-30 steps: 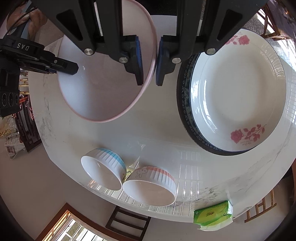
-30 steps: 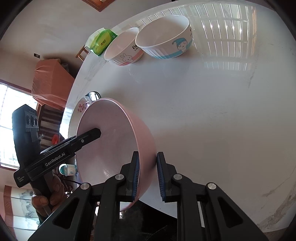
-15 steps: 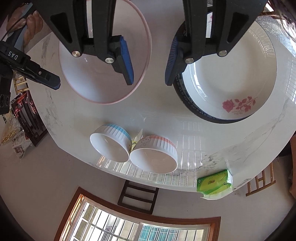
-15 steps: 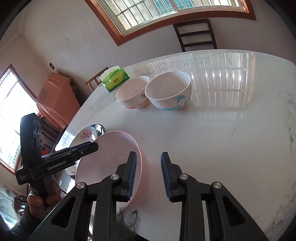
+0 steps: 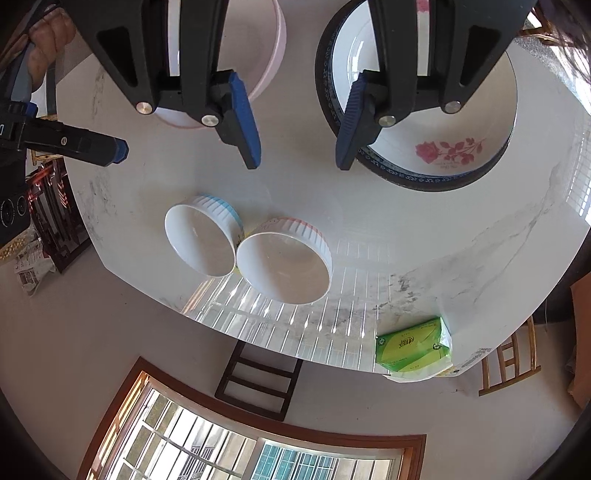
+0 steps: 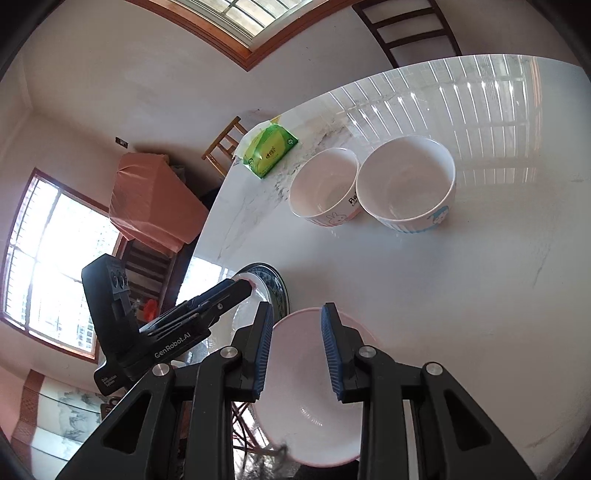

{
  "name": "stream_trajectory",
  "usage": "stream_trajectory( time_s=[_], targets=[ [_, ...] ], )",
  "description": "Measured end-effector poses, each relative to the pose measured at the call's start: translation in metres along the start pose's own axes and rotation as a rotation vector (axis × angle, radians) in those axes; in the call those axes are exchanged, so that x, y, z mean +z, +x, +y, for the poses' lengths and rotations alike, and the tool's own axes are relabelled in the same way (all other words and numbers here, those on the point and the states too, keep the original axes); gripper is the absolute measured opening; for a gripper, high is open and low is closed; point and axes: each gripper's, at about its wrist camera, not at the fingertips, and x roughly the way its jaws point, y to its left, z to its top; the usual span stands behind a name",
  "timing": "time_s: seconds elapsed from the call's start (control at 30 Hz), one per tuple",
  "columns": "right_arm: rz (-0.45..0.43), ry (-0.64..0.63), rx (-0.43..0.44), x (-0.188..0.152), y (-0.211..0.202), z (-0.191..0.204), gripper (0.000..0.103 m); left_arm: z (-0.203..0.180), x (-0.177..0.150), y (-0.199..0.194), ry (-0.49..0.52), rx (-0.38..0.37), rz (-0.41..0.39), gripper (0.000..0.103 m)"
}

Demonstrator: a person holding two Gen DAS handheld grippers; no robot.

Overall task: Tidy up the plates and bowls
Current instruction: 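Move the left gripper to the white pink-striped bowl's rim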

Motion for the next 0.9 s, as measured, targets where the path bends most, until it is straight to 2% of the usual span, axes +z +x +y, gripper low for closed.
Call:
stream_trajectory(
  time_s=[0.17, 0.3, 0.47, 0.53, 0.9],
  targets=[
    [0.038, 0.056, -0.056, 0.031, 0.035, 0.004, 0.027, 0.004, 0.031, 0.014, 0.003, 0.017, 0.013, 0.043],
    [0.077, 0.157, -0.056, 0.048, 0.067, -0.005, 0.027, 0.012, 0.057, 0.034, -0.003, 0.026, 0.037, 0.043],
    [0.078, 0.226, -0.083, 0.063, 0.097, -0.015, 0.027, 0.028, 0.086, 0.069, -0.030, 0.013, 0.085, 0.043],
    [0.078, 0.255, -0.106, 0.068, 0.107, -0.019, 0.027, 0.033, 0.095, 0.083, -0.034, 0.030, 0.100, 0.043],
    [0.061, 0.358, -0.177, 0.083, 0.133, -0.034, 0.027, 0.033, 0.117, 0.128, 0.013, 0.047, 0.129, 0.043]
  ],
)
